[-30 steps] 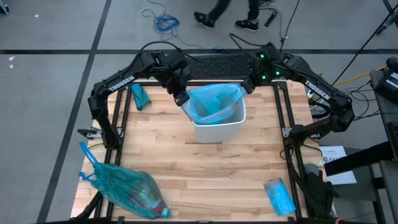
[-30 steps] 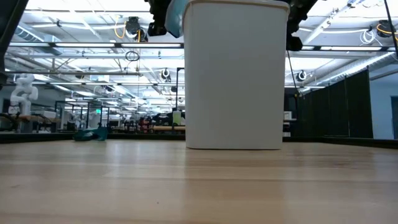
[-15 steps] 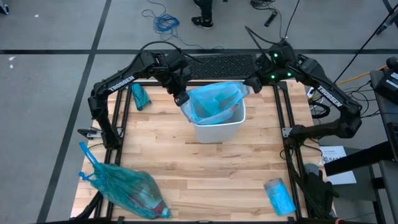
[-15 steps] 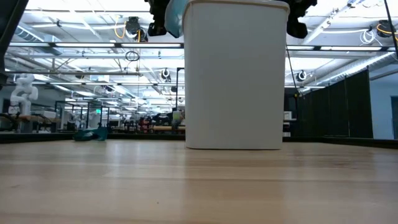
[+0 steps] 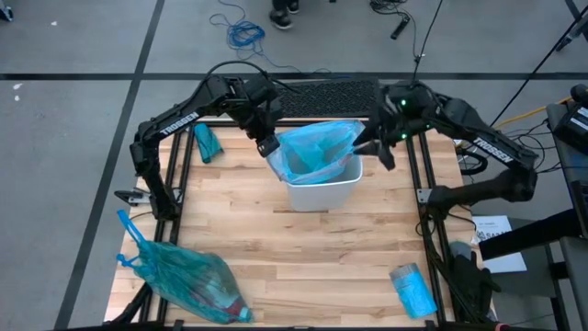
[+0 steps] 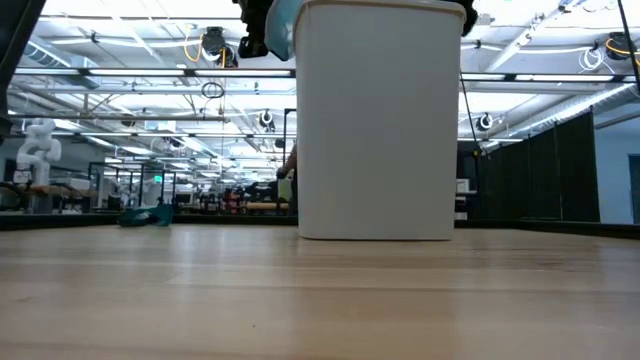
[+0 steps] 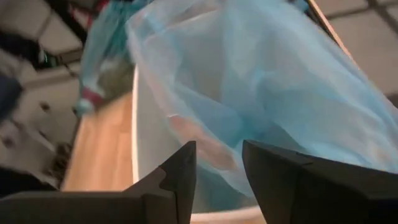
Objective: Place trash/remove bag and relplace
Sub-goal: Insert the new blue trash bag into the white trash bin
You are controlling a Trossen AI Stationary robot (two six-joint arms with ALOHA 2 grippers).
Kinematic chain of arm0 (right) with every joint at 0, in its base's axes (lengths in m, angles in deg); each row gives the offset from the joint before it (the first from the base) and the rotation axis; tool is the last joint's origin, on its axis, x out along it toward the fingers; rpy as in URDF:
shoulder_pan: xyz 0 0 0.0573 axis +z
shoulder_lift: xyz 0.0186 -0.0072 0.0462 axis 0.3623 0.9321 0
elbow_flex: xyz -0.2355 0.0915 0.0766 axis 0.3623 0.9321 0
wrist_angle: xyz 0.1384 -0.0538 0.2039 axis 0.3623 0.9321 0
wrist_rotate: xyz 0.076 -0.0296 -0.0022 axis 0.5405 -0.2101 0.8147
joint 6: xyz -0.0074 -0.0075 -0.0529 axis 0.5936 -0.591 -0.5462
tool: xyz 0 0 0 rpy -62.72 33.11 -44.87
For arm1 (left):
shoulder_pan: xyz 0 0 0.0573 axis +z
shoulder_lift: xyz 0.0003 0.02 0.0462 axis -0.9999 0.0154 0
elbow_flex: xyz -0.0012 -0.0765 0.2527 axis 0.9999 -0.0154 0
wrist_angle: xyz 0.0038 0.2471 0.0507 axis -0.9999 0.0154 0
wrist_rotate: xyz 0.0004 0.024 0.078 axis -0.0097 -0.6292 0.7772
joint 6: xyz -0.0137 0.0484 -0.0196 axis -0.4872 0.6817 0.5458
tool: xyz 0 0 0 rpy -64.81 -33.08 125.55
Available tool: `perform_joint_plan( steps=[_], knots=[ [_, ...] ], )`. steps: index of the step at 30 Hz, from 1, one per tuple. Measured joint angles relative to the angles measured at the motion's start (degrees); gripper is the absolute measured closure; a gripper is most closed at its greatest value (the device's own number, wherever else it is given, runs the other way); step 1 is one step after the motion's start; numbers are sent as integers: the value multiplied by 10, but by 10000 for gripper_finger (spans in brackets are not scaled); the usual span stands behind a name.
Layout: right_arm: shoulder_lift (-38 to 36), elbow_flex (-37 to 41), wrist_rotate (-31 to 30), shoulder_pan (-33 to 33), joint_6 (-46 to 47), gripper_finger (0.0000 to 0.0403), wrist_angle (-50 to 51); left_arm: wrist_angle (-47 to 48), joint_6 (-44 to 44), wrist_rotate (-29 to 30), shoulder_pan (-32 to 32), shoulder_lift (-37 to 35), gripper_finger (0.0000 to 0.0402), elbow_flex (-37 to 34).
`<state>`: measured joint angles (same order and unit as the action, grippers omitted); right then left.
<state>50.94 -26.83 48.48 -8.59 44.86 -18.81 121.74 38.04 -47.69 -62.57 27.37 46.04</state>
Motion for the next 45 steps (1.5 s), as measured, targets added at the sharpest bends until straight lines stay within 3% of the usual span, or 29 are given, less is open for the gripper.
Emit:
perform_joint_plan(
  steps=[5,9,22,25,30,40,45],
  knots=[
    [4,0,-65,67,-79,279,-23,0,8,0,0,0,401,0],
    [15,0,-80,101,-134,272,-30,-1,8,0,0,0,401,0],
    [63,0,-110,113,-144,272,-21,-2,11,0,0,0,401,0],
    [67,0,-110,112,-123,293,-21,-2,11,0,0,0,401,0],
    [59,0,-96,112,-108,388,-5,-2,21,1,0,0,401,0],
    [49,0,-93,112,-86,402,-3,-7,19,-14,0,-4,401,0],
    [49,0,-90,112,-85,403,-4,-30,-17,-27,0,-21,370,0]
  ],
)
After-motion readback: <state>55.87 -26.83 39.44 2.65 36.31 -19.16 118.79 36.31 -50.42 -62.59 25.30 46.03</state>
